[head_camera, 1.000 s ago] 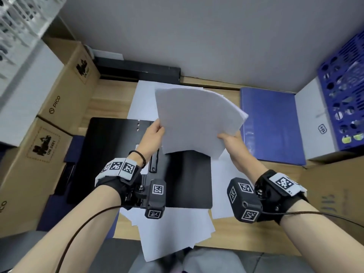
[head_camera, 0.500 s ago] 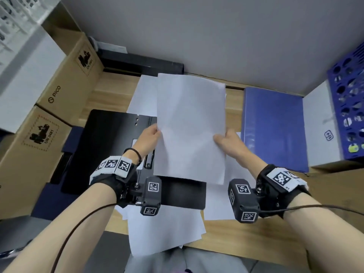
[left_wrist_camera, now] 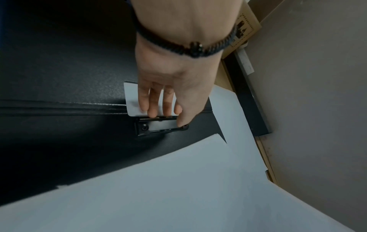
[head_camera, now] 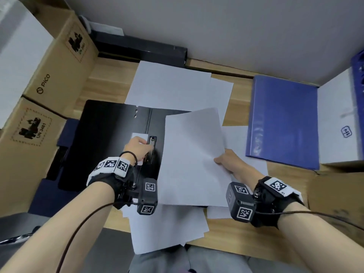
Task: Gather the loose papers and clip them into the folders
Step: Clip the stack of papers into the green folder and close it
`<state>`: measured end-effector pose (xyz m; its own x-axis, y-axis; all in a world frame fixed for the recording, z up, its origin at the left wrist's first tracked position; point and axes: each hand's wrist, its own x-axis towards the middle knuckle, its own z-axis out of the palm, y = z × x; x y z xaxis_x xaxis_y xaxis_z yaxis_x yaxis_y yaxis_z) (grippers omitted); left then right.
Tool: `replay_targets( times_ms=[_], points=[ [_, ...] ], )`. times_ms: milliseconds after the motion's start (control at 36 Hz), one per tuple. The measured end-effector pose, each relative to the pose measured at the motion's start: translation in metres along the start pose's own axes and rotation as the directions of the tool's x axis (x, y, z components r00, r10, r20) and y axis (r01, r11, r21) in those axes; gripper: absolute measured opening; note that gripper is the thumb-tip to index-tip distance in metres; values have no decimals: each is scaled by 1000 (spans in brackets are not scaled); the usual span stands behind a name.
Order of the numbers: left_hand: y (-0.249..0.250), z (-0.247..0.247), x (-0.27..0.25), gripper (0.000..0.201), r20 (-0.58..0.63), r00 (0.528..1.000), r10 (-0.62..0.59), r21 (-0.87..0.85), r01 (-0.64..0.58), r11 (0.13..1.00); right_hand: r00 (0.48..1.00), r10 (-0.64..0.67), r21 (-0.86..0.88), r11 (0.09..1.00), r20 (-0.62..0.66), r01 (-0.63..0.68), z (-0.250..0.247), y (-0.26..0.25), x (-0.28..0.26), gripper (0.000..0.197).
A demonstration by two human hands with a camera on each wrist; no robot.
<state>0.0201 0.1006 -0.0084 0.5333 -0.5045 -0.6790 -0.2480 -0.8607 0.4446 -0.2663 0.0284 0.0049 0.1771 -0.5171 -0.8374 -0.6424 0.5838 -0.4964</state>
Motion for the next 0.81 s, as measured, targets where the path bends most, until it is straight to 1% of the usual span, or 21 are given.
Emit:
replay_targets(
  times_ms=[56, 139, 222, 306, 389, 500, 556, 611, 694, 806],
  points=[
    [-1, 4, 4, 32, -22, 1000, 19, 81, -17, 997, 1000, 14, -5, 1000, 14, -14, 5, 2, 1, 32],
    [-2, 10, 8, 44, -26, 998, 61, 123, -57, 991, 1000, 22, 21, 1000, 20, -22, 12, 4, 4, 32],
    [-3, 13, 8, 49, -51, 993, 102, 192, -90, 977, 1000, 27, 31, 999, 6, -27, 17, 6, 8, 27],
    [-3, 13, 7, 50, -59, 986, 158, 293, -134, 947, 999, 41, 24, 999, -7, -41, 23, 7, 12, 30],
    [-1, 10, 6, 49, -25, 980, 198, 373, -174, 911, 998, 59, 32, 998, -21, -58, 26, 8, 14, 24],
    [2, 5, 8, 48, 10, 982, 189, 422, -175, 889, 997, 77, 60, 995, -26, -75, 28, 10, 15, 20],
    [3, 2, 9, 47, 25, 981, 192, 437, -184, 881, 996, 82, 59, 995, -23, -81, 28, 9, 13, 21],
    [4, -3, 12, 43, 53, 981, 185, 430, -190, 883, 996, 92, 56, 994, -19, -90, 27, 8, 13, 25],
    [6, -13, 14, 35, 135, 978, 157, 384, -198, 902, 995, 103, 58, 993, -10, -102, 23, 8, 15, 32],
    [8, -22, 13, 20, 205, 969, 141, 313, -202, 928, 996, 76, 64, 995, 41, -78, 22, -2, 8, 28]
  ],
)
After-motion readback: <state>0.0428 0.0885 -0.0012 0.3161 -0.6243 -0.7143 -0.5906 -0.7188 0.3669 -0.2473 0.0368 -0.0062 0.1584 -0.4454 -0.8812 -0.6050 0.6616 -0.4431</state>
